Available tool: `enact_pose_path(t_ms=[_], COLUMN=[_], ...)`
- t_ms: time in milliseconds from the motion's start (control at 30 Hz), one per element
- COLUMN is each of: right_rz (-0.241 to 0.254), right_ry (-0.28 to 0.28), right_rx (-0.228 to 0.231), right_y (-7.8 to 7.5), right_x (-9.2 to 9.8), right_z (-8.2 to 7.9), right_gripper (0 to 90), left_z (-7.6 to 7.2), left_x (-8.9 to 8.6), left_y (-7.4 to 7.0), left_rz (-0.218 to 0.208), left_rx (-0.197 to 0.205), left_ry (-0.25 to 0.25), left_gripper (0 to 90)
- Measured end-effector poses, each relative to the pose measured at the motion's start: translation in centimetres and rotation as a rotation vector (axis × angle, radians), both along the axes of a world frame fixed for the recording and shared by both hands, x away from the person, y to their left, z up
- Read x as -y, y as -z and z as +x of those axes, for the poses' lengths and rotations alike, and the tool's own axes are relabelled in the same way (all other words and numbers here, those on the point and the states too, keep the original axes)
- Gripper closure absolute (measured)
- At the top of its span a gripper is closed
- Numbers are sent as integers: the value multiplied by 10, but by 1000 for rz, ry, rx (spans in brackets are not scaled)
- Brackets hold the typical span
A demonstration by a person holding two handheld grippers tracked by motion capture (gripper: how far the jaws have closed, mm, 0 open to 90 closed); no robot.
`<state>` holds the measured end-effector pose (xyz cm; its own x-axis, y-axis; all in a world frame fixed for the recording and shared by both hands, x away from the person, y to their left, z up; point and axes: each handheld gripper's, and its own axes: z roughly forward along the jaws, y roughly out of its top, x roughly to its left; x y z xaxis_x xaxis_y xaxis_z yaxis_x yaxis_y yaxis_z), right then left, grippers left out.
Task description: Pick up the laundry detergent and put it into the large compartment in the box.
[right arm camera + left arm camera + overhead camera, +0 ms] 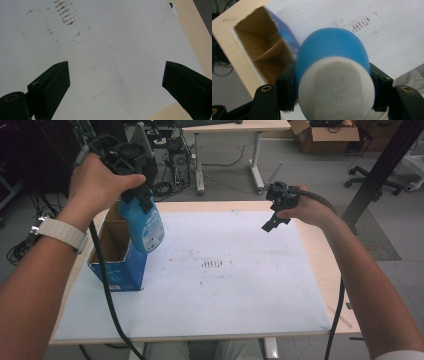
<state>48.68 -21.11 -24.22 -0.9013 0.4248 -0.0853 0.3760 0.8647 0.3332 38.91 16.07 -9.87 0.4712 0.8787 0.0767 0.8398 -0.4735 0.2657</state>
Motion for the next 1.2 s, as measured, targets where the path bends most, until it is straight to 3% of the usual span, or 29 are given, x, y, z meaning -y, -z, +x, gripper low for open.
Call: enact_pose_path(t_ms=[133, 167, 433, 800, 1200], right_rz=[1, 1, 0, -4, -5], right_ry=[0, 0, -5, -7, -5], right_rx=[3, 3, 3, 2, -2], right_y=[-1, -1, 0, 2, 3], right_x=[1, 1, -1, -3, -4], right_z=[0, 0, -1, 1, 1], right_gripper=[79, 79, 79, 79, 79], left_z=[1, 1, 3, 6, 12], left_x=[-16, -16, -49, -72, -82], left_y=[-18, -18, -26, -18, -3], left_rz=[6, 6, 2, 3, 3], left_rx=[4, 4, -4, 15, 19], left_ry=[-90, -90, -234, -326, -373], left_gripper=[375, 375, 375, 376, 376])
